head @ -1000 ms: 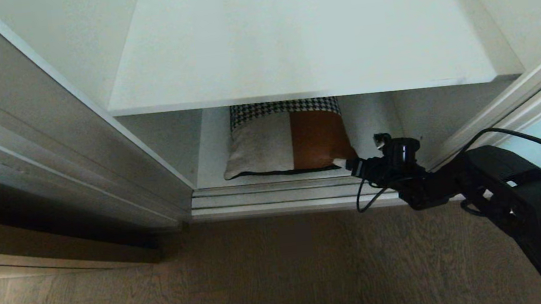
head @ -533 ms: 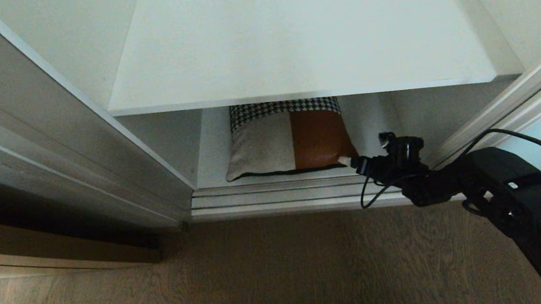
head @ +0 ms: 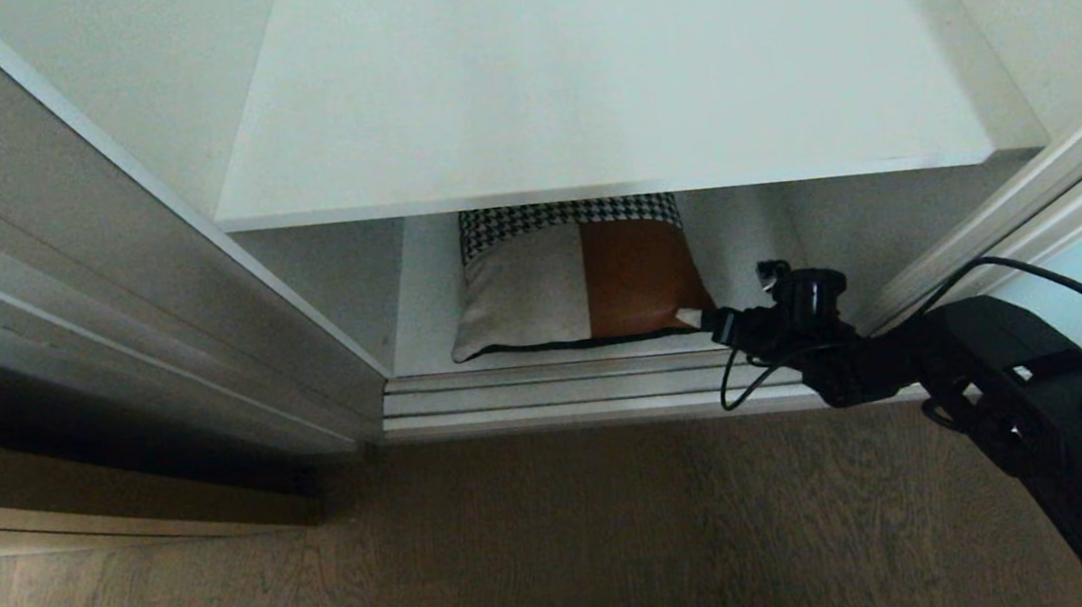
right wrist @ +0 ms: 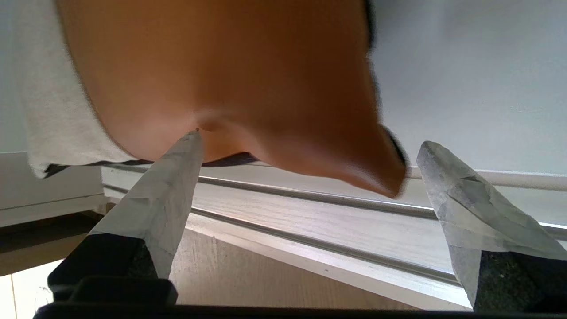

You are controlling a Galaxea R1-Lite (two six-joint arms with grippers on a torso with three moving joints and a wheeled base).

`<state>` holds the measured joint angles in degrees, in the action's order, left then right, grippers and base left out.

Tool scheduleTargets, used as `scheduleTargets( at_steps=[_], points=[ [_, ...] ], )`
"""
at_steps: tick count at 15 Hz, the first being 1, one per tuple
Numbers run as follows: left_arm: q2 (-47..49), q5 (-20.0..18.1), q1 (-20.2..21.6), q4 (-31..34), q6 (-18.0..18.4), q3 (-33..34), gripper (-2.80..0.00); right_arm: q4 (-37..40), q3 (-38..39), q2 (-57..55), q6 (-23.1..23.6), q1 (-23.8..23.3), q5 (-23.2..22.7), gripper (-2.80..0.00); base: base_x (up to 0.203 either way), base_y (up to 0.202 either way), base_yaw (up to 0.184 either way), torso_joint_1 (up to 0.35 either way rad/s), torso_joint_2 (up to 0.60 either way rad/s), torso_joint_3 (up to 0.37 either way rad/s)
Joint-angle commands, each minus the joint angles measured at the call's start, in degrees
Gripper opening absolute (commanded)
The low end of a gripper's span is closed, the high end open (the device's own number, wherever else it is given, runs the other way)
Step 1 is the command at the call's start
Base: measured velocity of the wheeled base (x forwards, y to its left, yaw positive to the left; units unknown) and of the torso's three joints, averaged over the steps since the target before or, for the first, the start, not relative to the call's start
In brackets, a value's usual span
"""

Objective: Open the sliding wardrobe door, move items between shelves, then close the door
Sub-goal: Place the pillow on the higher shelf

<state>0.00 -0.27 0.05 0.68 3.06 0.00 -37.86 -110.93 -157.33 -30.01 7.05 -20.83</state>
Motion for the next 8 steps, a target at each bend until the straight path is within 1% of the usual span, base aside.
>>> scheduleTargets(
  at_steps=[1,8],
  points=[
    [0.1,0.0,0.0,0.0,0.0,0.1,-2.8,-0.3,-0.1,0.5,-0.1,0.1,-0.2,0.0,0.0,0.0,0.0,0.0,0.0,0.0],
    [0.1,0.0,0.0,0.0,0.0,0.1,-2.8,-1.1,-0.2,1.2,-0.1,0.6,-0.3,0.0,0.0,0.0,0.0,0.0,0.0,0.0]
  ],
)
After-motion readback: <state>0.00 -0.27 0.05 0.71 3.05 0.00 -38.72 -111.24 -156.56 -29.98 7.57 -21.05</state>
